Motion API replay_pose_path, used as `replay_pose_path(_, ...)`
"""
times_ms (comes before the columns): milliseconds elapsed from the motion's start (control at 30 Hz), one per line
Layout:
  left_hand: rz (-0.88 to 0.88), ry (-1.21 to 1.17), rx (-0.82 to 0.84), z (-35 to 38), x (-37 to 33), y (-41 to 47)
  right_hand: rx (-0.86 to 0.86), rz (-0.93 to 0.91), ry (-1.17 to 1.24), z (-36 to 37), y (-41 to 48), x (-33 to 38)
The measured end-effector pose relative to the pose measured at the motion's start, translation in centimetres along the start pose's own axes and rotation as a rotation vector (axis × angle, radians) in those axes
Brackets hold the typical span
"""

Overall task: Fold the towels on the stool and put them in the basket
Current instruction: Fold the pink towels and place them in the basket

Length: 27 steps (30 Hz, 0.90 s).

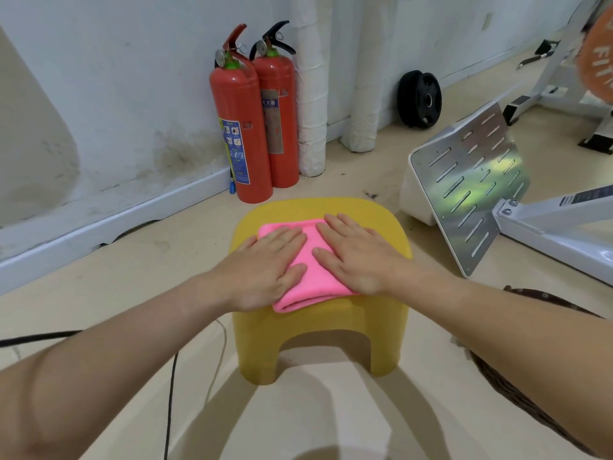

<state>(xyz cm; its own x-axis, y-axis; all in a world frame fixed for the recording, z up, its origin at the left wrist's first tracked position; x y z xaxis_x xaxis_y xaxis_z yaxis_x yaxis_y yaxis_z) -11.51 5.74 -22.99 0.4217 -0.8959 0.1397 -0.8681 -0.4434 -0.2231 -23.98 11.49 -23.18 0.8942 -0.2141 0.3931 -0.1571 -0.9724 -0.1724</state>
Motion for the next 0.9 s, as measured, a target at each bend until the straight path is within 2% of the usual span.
replay_pose_path(133,0.043,-0.087,0.174,-0.5,0.5,0.0,0.041,-0.053,-0.021,-0.3,0.0,0.0)
replay_pose_path(200,0.068,-0.101,0.204,-0.8,1.1,-0.5,0.030,-0.102,-0.015,-0.5,0.2,0.2)
replay_pose_path(267,0.107,-0.046,0.118,-0.7,0.9,-1.2,-0.059,-0.175,-0.054,-1.0,0.2,0.6)
replay_pose_path(333,0.152,-0.002,-0.068,-1.4,0.0,-2.0,-0.243,-0.254,-0.213,-2.0,0.0,1.4)
replay_pose_path(367,0.157,0.064,-0.130,-2.0,-0.4,-2.2,-0.325,-0.264,-0.264,-2.6,0.0,1.9)
replay_pose_path(433,0.137,0.276,-0.169,-3.0,-1.3,-1.8,-0.364,-0.221,-0.207,-4.0,0.5,2.3)
replay_pose_path(500,0.080,0.444,-0.200,-4.6,-2.9,-1.5,-0.243,-0.161,0.004,-5.4,0.8,2.8)
replay_pose_path(567,0.084,0.492,-0.290,-5.6,-5.8,-1.4,0.016,-0.092,0.162,-6.0,0.3,3.6)
replay_pose_path(633,0.083,0.475,-0.402,-7.0,-7.9,-1.8,0.326,-0.056,0.141,-5.3,-1.2,4.4)
replay_pose_path(700,0.075,0.413,-0.327,-6.3,-7.6,-1.5,0.553,-0.018,0.126,-4.3,-2.8,4.6)
replay_pose_path(733,0.065,0.368,-0.276,-5.8,-7.0,-1.4,0.605,0.005,0.116,-3.9,-3.3,4.4)
replay_pose_path(800,0.037,0.282,-0.235,-4.7,-5.3,-1.7,0.605,0.029,0.043,-3.3,-3.8,3.8)
replay_pose_path(900,0.089,0.143,-0.296,-2.7,-3.8,-2.9,0.438,-0.033,-0.071,-1.6,-4.0,3.8)
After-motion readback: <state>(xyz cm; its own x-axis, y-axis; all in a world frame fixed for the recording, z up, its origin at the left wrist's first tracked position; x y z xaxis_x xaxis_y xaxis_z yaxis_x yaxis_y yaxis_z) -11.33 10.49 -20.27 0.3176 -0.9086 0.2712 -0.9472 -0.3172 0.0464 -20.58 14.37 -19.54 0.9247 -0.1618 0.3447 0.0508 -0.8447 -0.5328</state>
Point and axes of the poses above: each hand's wrist, its own y-axis towards the middle knuckle, its own z-axis out of the palm, x = y × z, the point moved 7 cm from there along y, towards the middle knuckle, and after that the axes turned 12 degrees about y, right-handed, at the moved point
